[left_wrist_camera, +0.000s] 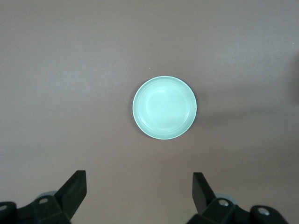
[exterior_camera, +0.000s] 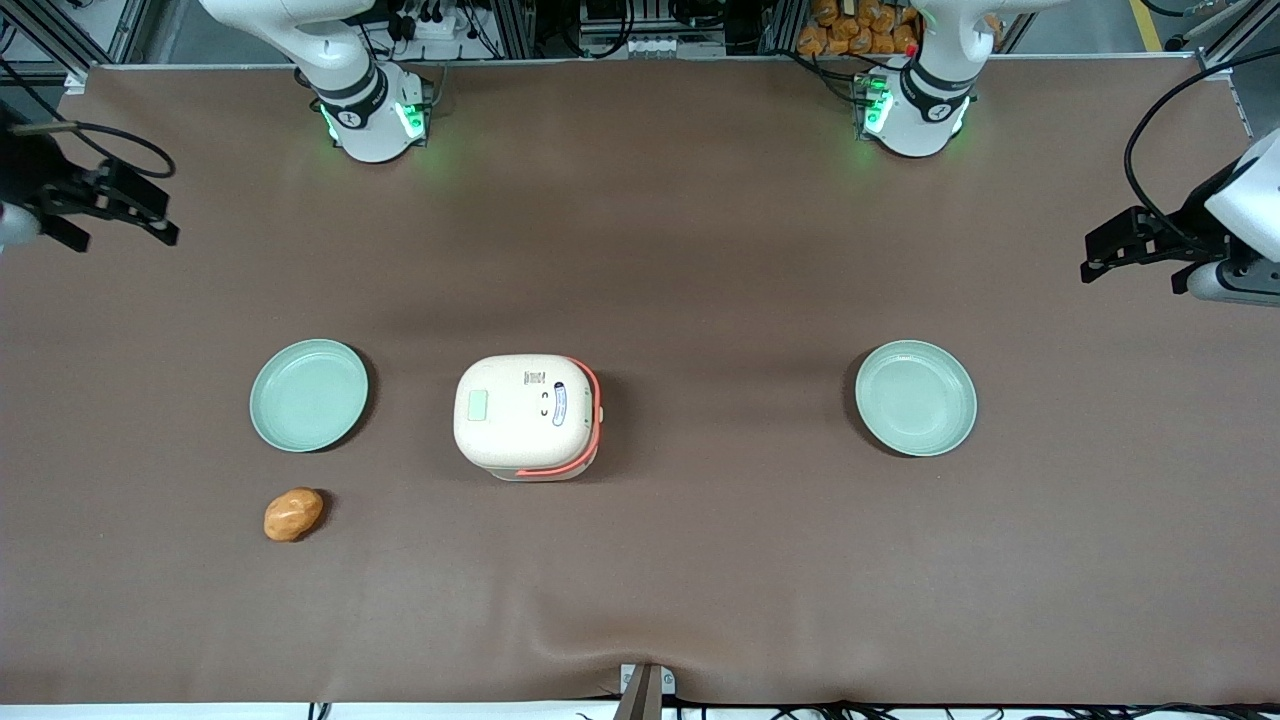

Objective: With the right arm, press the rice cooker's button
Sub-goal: 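Move the right gripper over the rice cooker's green lid button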

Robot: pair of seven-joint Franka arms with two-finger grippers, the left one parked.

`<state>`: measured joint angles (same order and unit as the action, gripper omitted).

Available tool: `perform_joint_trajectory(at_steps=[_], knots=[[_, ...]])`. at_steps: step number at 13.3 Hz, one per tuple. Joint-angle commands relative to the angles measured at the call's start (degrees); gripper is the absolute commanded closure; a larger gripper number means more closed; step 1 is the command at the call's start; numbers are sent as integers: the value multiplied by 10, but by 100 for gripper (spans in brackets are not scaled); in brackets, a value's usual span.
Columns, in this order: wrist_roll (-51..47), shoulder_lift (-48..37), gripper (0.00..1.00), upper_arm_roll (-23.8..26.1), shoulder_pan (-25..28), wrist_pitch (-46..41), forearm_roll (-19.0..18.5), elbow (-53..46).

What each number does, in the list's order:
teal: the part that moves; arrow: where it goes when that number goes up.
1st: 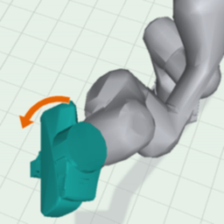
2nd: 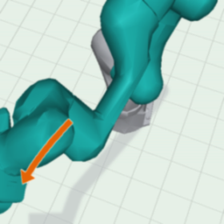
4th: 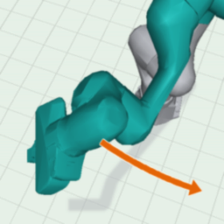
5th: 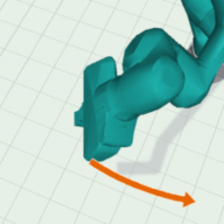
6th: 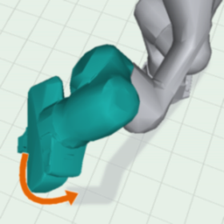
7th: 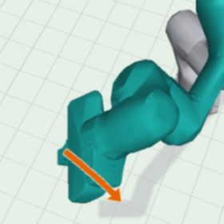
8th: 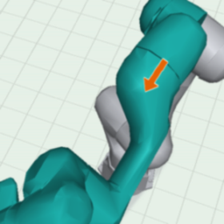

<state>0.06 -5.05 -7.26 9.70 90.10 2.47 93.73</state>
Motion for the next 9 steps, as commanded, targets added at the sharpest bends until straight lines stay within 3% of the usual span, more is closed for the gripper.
perform_joint_trajectory(at_steps=[1, 2, 6, 8, 9], knots=[[-73, 24, 0, 0, 45, 14, 9, -10], [-80, 35, 8, 0, 58, 18, 8, -10], [-88, 86, 81, -1, 113, 45, 8, -9], [-109, 114, 83, -1, 134, 56, 8, -10], [-110, 129, 89, -1, 145, 67, 5, -10]])
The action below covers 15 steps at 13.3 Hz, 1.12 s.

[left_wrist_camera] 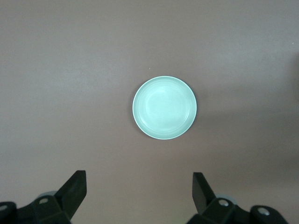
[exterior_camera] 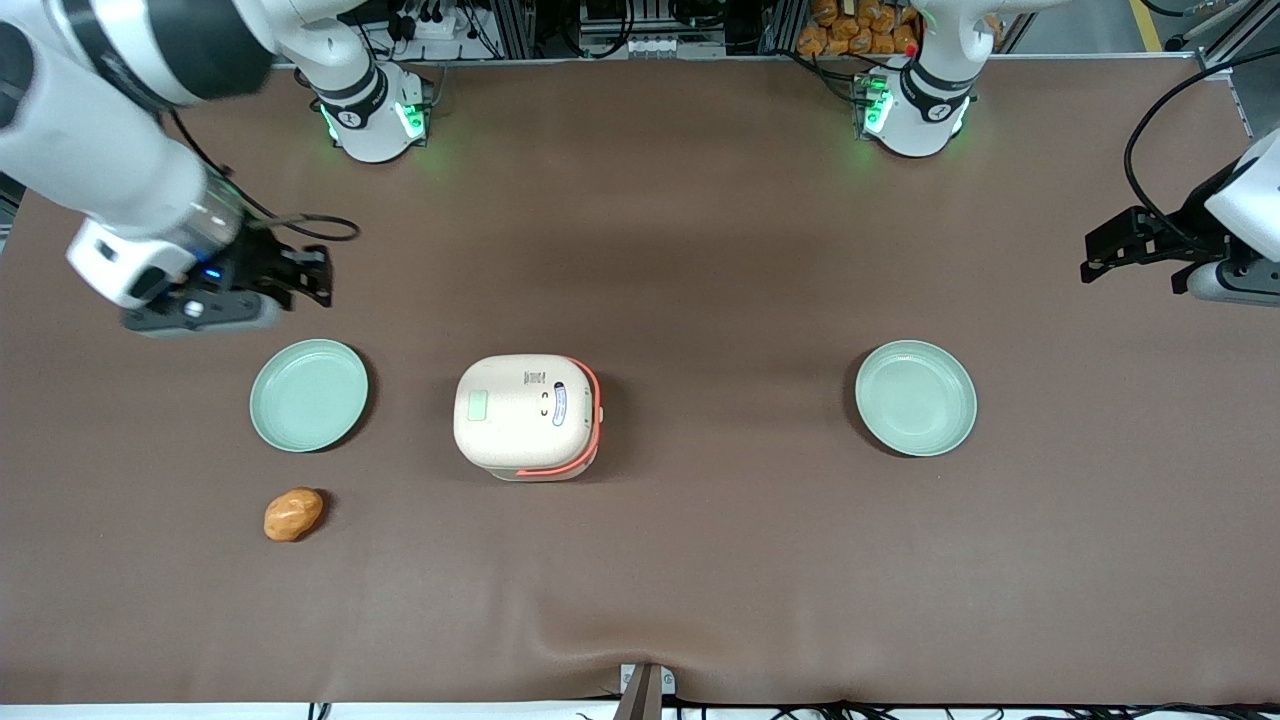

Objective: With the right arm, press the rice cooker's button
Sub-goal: 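Move the right gripper over the rice cooker's green lid button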

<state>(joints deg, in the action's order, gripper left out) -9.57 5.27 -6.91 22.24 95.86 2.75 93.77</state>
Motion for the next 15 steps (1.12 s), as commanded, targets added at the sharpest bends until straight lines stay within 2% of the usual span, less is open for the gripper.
perform_joint_trajectory(at_steps=[1, 8, 15], knots=[[-13, 39, 100, -5, 26, 25, 2, -10], [-15, 98, 100, -5, 60, 99, 2, -10], [-58, 142, 100, -5, 79, 168, 1, -9]])
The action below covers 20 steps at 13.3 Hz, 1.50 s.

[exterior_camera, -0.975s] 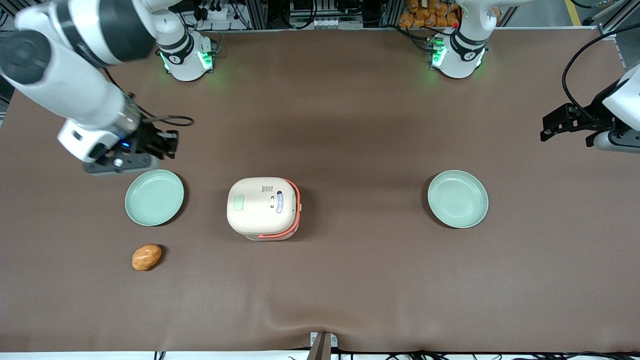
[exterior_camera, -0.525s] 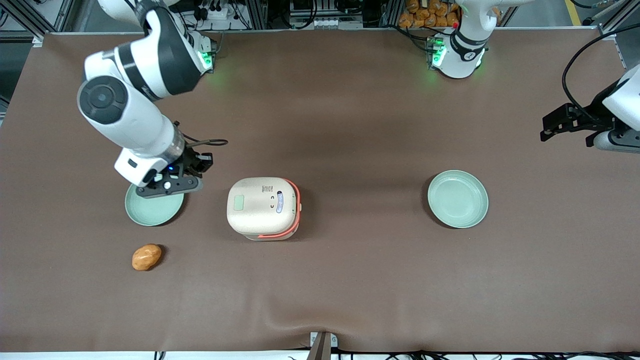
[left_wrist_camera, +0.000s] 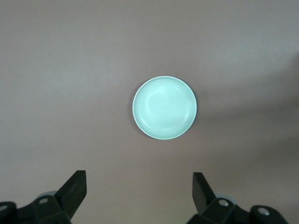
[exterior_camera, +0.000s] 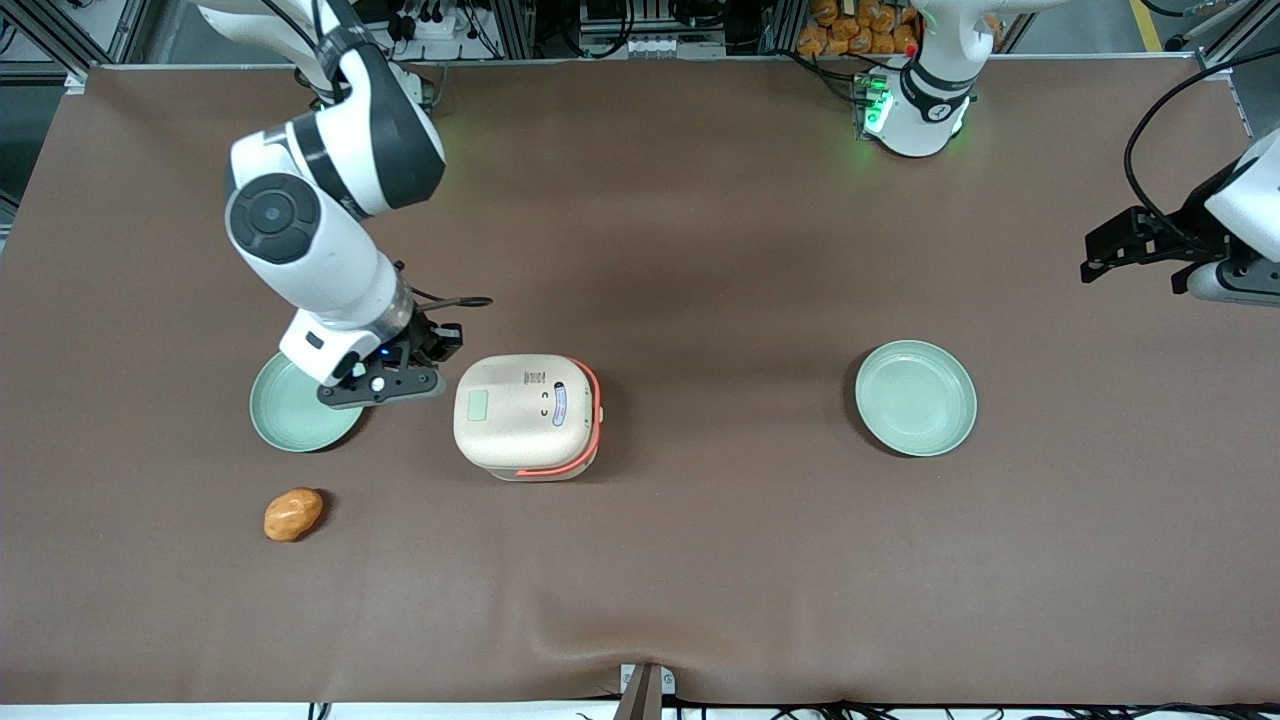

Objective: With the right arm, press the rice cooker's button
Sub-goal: 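Lower the closed right gripper and press down on the green button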

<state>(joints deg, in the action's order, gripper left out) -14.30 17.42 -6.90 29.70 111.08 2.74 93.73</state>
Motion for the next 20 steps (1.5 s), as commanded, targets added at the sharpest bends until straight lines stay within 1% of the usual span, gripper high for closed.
perform_joint_trajectory(at_steps=[1, 9, 12, 20], knots=[[-12, 29, 100, -5, 6, 26, 2, -8], [-26, 68, 100, -4, 15, 87, 6, -9], [-49, 77, 100, -4, 21, 99, 6, -10], [-67, 82, 100, -4, 25, 99, 6, -9]])
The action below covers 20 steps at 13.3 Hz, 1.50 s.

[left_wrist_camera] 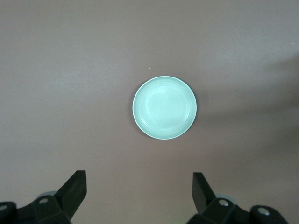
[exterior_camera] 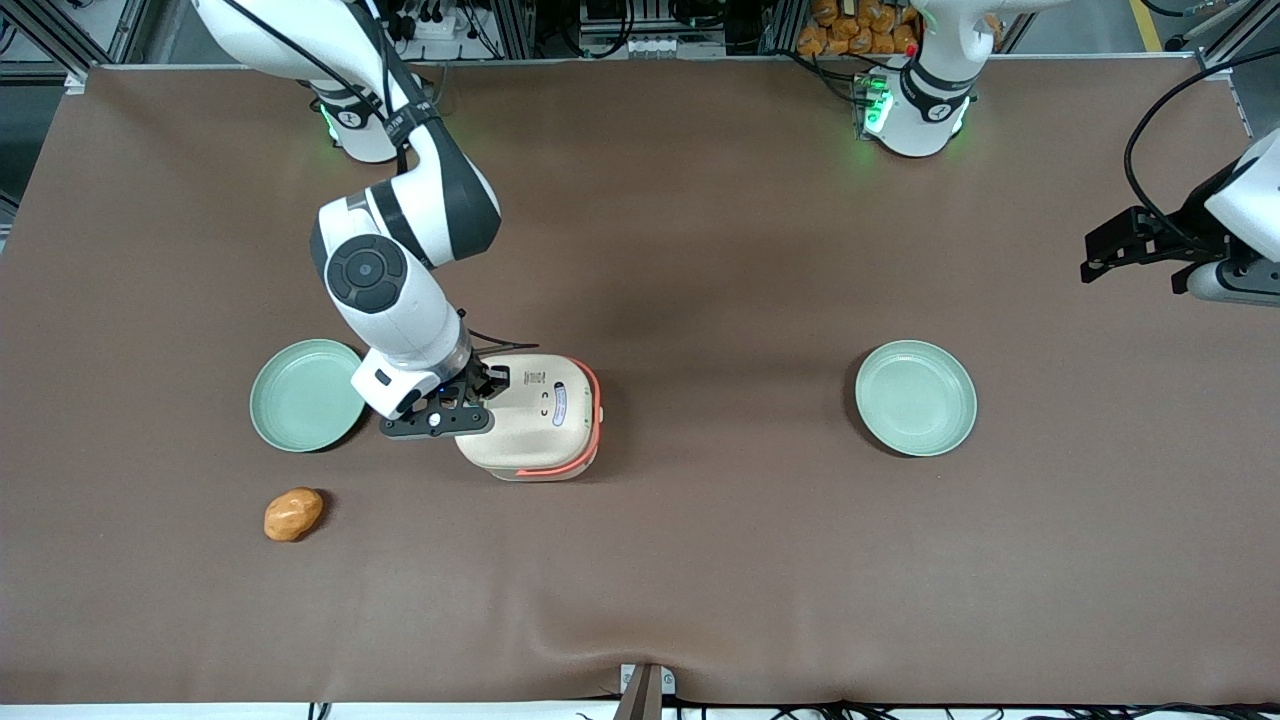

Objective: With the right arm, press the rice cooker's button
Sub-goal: 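Lower the closed right gripper and press down on the green button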

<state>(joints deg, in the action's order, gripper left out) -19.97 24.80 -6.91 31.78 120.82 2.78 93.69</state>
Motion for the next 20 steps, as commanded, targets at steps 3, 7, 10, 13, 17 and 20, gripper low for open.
perform_joint_trajectory(at_steps=[3, 7, 10, 13, 17, 20], knots=[[-10, 12, 100, -4, 2, 5, 6, -9], [-10, 24, 100, -5, 2, 17, 6, -8], [-9, 32, 100, -5, -1, 28, 5, -4], [-11, 32, 100, -4, -2, 26, 6, -9], [-5, -17, 100, -5, -4, -5, 84, -25], [-26, -73, 100, -7, -3, -62, 107, -46]])
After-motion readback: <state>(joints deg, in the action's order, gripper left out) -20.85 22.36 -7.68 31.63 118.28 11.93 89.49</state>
